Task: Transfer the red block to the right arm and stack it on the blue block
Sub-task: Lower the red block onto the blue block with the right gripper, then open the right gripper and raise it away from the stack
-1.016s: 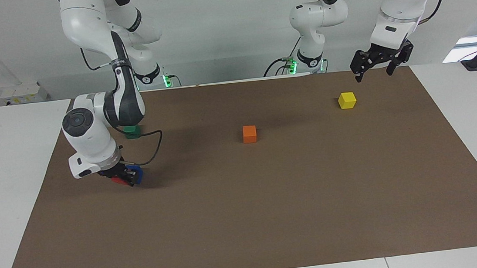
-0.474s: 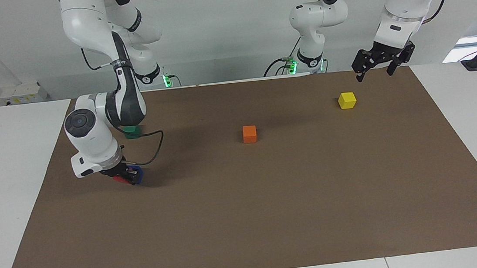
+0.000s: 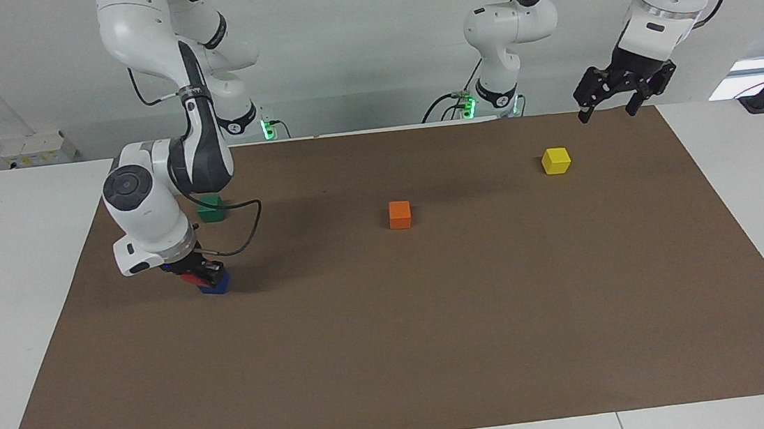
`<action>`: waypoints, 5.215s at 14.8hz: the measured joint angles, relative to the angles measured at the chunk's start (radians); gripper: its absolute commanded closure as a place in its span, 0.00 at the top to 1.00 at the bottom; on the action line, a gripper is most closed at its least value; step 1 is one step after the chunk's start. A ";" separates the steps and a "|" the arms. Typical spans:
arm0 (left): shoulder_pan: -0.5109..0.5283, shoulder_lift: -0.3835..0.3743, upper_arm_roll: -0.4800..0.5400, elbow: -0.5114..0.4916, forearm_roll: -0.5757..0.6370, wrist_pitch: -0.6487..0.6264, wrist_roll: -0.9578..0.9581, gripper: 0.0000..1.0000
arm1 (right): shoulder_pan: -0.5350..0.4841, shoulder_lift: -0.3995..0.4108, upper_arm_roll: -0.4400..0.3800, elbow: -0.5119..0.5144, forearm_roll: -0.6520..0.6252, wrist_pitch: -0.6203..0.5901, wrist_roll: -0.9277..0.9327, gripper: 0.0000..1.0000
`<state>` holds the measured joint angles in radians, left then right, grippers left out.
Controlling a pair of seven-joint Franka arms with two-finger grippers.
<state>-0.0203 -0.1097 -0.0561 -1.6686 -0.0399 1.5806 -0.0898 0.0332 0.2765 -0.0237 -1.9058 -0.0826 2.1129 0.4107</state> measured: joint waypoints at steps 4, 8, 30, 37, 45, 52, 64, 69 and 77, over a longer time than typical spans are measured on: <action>0.000 0.003 0.000 -0.001 0.011 0.023 0.012 1.00 | 0.000 -0.004 0.000 -0.028 0.000 0.029 0.000 0.00; 0.000 0.019 0.000 0.001 0.019 0.029 0.017 1.00 | 0.000 -0.008 0.000 -0.049 0.000 0.053 0.000 0.00; 0.000 0.027 -0.009 0.001 0.027 0.023 0.019 1.00 | 0.001 -0.019 0.001 -0.058 0.000 0.056 0.000 0.76; 0.000 0.027 -0.009 0.001 0.027 0.023 0.019 1.00 | 0.001 -0.020 0.001 -0.058 0.000 0.057 0.000 0.76; 0.000 0.027 -0.009 0.001 0.027 0.023 0.019 1.00 | 0.000 -0.020 0.001 -0.053 0.000 0.069 -0.015 0.76; 0.000 0.027 -0.009 0.001 0.027 0.023 0.019 1.00 | 0.000 -0.020 0.001 -0.046 0.000 0.113 -0.062 0.77; 0.000 0.027 -0.009 0.001 0.027 0.022 0.019 1.00 | 0.004 -0.203 0.041 0.095 0.062 -0.109 -0.156 1.00; 0.000 0.027 -0.009 0.001 0.027 0.022 0.019 1.00 | 0.003 -0.360 0.049 0.126 0.064 -0.352 -0.240 1.00; 0.000 0.027 -0.009 0.001 0.027 0.022 0.019 1.00 | -0.042 -0.350 0.036 0.271 0.064 -0.585 -0.361 1.00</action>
<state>-0.0203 -0.0824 -0.0647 -1.6676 -0.0130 1.6030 -0.0710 -0.0085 -0.0735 0.0122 -1.6348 -0.0191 1.5277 0.0498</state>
